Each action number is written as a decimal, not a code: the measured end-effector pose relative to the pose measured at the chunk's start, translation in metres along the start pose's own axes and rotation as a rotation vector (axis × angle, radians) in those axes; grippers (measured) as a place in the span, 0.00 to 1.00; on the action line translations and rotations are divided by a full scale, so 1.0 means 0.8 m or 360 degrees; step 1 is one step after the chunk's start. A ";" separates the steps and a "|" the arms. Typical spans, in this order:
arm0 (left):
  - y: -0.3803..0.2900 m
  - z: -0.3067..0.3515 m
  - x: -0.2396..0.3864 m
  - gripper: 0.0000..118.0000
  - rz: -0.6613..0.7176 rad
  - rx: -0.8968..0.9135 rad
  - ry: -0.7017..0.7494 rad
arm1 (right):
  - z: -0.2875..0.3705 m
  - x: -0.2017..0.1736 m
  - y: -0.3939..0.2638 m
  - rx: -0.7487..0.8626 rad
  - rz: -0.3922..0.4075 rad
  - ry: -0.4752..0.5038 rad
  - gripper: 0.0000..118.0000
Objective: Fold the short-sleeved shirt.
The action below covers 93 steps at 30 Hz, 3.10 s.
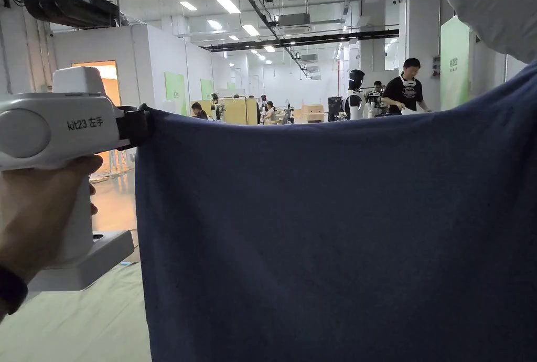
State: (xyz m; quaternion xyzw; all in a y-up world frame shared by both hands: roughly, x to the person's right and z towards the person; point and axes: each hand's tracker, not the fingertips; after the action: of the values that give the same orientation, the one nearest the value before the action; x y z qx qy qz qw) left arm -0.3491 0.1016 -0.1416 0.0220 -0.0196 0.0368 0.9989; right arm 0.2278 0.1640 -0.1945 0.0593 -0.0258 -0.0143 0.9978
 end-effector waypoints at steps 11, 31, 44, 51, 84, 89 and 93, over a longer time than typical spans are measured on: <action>-0.020 -0.056 0.005 0.05 0.0010 -0.0031 -0.0027 | -0.044 -0.002 -0.031 -0.0030 0.0042 -0.0019 0.01; -0.074 -0.291 -0.003 0.04 -0.0091 -0.0138 0.0078 | -0.249 -0.058 -0.106 -0.0081 0.0132 -0.0028 0.01; -0.098 -0.368 -0.011 0.05 -0.0078 -0.0195 0.0120 | -0.337 -0.092 -0.113 -0.0140 0.0278 -0.0071 0.00; -0.188 -0.367 -0.024 0.04 -0.0053 -0.0336 0.0075 | -0.342 -0.084 -0.186 -0.0265 0.0100 -0.0037 0.00; -0.541 0.095 -0.066 0.05 0.0352 -0.0739 -0.0112 | 0.194 0.069 -0.544 -0.0679 -0.0311 -0.0048 0.00; -0.610 0.142 -0.091 0.04 0.0403 -0.0889 -0.0076 | 0.252 0.072 -0.608 -0.0910 -0.0352 -0.0021 0.00; -0.645 0.150 -0.084 0.05 0.0355 -0.1099 -0.0086 | 0.266 0.059 -0.641 -0.1062 -0.0285 -0.0006 0.00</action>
State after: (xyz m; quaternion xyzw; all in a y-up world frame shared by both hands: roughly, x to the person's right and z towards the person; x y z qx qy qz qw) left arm -0.3825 -0.4230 -0.0462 -0.3179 -0.0597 0.1361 0.9364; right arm 0.2506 -0.3718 -0.0423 -0.2682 -0.0164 -0.1097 0.9570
